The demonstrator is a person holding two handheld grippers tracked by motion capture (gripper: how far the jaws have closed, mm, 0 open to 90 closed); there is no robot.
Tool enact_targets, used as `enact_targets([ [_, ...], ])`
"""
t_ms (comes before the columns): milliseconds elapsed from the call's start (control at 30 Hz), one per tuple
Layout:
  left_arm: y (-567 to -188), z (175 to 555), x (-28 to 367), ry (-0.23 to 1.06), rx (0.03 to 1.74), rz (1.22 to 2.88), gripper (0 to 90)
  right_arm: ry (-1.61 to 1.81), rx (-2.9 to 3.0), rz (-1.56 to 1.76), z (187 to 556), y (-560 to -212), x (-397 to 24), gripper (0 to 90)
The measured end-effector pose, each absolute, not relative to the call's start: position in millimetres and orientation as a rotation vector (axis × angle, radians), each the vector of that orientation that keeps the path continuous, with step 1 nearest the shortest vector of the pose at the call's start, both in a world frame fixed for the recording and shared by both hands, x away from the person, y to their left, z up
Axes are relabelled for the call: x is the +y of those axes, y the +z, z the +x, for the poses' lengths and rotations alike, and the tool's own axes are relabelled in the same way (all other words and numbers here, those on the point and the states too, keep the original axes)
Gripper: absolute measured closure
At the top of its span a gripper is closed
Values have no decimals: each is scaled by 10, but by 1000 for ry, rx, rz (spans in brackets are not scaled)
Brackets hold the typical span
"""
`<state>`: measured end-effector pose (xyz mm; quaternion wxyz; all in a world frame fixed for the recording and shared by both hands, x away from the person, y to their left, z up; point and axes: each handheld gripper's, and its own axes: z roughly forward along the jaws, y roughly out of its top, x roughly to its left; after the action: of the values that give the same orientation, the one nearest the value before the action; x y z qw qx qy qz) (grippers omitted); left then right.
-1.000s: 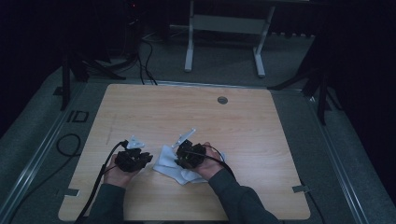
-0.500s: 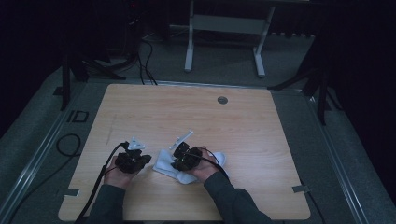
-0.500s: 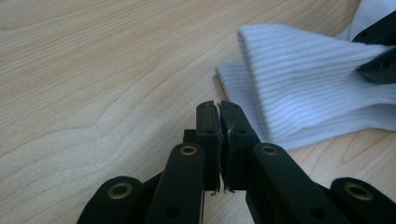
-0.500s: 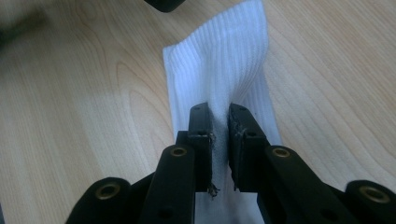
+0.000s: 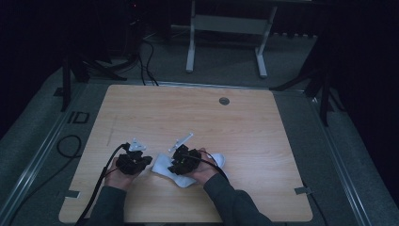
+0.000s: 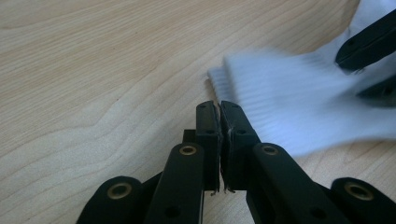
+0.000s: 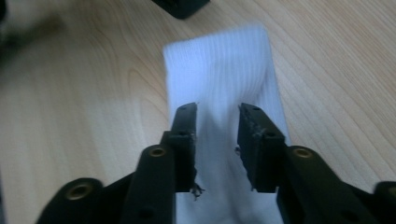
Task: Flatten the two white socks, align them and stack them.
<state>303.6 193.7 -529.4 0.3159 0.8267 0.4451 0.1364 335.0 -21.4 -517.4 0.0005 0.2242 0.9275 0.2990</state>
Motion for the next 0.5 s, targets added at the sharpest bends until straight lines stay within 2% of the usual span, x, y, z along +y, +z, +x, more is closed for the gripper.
enact_targets([
  [233, -5237, 2999, 1852, 344, 1105, 2168, 865, 935, 2877, 724, 3362, -5184, -261, 593],
  [500, -5245, 2981, 1684, 329, 1027, 2226, 866, 954, 2805, 746, 3376, -5058, -398, 558],
])
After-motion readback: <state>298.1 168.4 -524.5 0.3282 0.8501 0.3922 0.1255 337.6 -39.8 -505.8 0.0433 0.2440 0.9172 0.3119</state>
